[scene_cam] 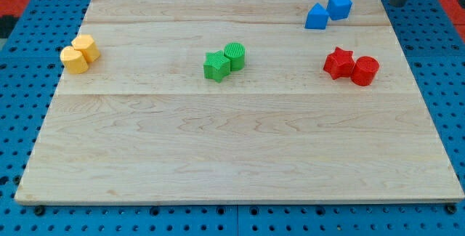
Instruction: Move the blue blocks slightly downwards
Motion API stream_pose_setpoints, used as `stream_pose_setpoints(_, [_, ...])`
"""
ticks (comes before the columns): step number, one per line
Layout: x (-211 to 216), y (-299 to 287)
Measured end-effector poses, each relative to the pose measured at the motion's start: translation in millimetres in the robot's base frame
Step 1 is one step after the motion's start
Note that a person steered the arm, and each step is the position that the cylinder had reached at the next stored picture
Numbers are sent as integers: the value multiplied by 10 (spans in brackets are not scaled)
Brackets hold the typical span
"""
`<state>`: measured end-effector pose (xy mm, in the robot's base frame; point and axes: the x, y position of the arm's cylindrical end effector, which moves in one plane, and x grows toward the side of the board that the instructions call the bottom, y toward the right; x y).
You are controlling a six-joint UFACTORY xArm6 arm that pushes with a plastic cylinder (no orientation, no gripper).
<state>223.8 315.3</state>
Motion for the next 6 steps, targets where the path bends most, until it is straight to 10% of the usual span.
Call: stream_pose_setpoints(6, [555, -1782])
